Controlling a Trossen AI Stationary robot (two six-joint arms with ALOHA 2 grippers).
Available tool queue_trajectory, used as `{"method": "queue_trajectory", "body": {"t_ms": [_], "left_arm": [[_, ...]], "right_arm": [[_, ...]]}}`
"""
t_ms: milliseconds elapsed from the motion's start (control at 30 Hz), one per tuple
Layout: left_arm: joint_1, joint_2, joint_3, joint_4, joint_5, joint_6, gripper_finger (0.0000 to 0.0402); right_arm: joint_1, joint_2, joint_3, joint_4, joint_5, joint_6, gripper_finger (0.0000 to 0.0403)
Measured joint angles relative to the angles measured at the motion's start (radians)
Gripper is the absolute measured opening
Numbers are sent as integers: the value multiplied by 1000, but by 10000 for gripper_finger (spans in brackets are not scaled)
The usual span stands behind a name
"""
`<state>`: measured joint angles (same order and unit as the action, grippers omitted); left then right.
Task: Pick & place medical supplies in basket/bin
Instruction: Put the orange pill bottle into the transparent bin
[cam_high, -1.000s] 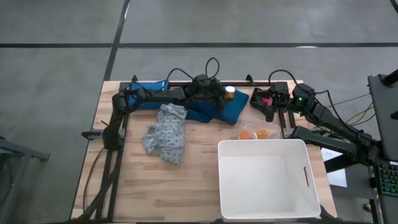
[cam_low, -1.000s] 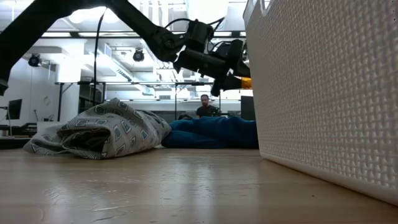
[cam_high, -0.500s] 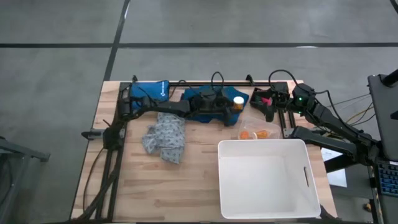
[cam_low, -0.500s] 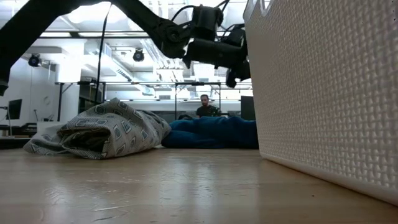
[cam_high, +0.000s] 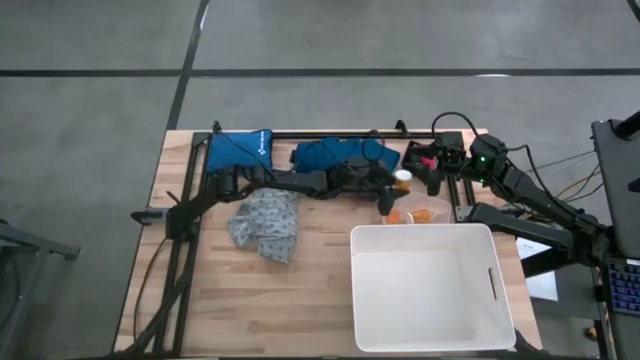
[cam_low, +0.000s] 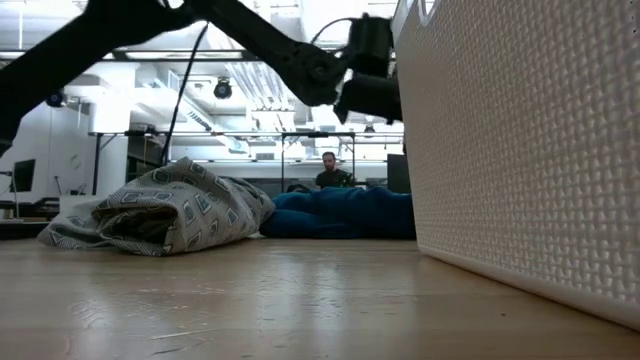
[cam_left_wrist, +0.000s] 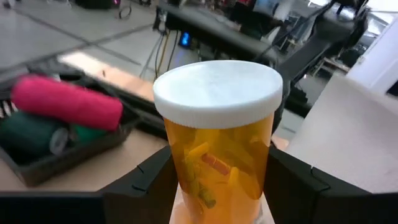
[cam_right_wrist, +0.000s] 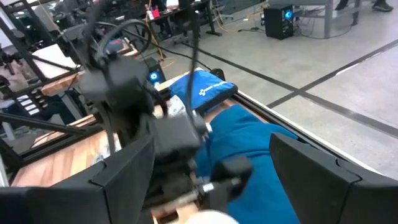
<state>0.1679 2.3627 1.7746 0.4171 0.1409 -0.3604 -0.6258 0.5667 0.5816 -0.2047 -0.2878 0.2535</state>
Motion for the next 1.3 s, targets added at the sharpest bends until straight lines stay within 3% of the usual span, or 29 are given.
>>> {"method": "queue_trajectory", "body": {"t_ms": [300, 1300], "left_arm": [[0, 85, 103, -90, 35, -7, 205], [-42, 90, 84, -240, 39, 65, 205]], "right_arm": [[0, 0, 0, 0, 0, 0, 311], [0, 0, 0, 0, 0, 0, 311]]}}
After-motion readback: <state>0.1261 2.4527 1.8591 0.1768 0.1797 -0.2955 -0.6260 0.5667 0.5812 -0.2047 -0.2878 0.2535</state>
